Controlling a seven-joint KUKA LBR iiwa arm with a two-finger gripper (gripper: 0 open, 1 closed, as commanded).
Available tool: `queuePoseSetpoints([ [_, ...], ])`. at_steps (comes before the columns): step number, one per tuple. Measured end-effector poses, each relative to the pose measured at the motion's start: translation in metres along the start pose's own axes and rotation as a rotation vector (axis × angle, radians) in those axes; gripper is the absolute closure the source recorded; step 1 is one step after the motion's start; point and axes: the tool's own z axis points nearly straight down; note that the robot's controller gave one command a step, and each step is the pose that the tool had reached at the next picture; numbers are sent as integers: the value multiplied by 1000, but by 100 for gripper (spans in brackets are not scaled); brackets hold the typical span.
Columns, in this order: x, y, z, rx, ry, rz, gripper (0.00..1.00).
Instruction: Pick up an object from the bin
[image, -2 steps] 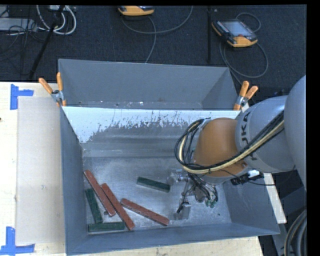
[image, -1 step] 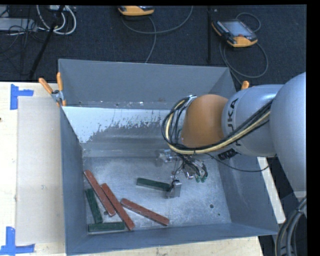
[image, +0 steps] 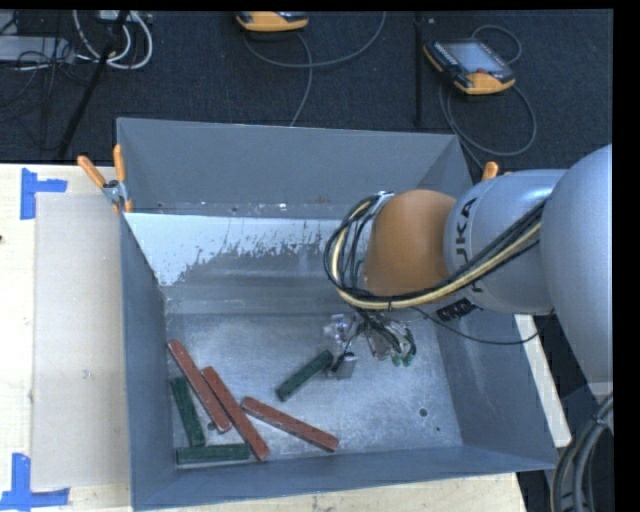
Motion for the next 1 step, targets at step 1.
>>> queuePoseSetpoints([
  [1, -1, 12, -147, 1, -8, -43, 100],
])
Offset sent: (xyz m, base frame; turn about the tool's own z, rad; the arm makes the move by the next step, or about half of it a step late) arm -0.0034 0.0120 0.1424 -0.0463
